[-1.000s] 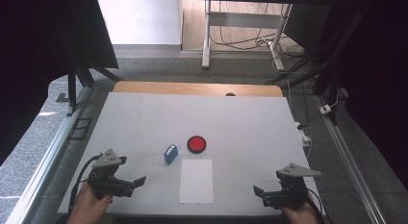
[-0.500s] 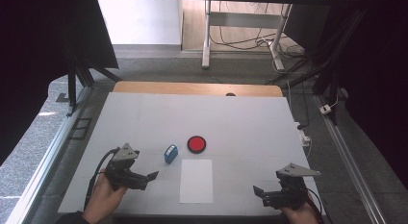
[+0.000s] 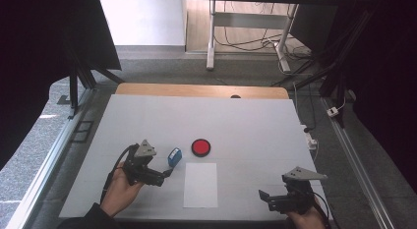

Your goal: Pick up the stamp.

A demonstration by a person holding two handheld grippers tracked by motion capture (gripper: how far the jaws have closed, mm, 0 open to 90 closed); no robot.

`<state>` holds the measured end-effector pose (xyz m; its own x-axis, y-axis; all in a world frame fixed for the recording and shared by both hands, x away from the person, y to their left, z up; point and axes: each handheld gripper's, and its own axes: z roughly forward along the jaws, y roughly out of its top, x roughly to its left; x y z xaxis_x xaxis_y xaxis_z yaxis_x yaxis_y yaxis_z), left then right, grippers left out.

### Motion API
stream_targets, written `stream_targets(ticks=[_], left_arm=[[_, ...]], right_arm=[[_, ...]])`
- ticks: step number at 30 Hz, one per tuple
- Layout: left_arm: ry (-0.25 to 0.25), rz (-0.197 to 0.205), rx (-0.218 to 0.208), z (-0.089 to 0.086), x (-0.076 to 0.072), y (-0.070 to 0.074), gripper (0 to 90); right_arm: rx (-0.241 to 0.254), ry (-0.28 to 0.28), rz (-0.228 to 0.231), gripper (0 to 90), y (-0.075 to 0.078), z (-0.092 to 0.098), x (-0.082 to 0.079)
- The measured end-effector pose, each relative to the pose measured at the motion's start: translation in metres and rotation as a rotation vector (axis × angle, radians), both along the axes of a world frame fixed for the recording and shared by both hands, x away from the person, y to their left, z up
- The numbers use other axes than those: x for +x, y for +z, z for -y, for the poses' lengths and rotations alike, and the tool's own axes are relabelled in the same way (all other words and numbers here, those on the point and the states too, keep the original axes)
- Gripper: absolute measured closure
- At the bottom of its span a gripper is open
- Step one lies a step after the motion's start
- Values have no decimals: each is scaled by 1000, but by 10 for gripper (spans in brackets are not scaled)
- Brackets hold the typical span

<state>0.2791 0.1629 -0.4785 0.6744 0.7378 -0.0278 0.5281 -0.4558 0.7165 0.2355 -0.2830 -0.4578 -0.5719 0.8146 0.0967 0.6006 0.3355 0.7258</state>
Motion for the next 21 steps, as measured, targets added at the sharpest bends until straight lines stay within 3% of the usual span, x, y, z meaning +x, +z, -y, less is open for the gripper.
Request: stream_targets(ticks=[5,14,21], left_arm=[[10,-10,4,7,13,-6,0],[34,-19,56,22,32,-16,0],[-3,-38,70,31,40,-21,0]], right_arm=[[2,1,-2,0,0,0,0],[4,1,-5,0,0,1,1],[5,1,-6,0,0,1,1]])
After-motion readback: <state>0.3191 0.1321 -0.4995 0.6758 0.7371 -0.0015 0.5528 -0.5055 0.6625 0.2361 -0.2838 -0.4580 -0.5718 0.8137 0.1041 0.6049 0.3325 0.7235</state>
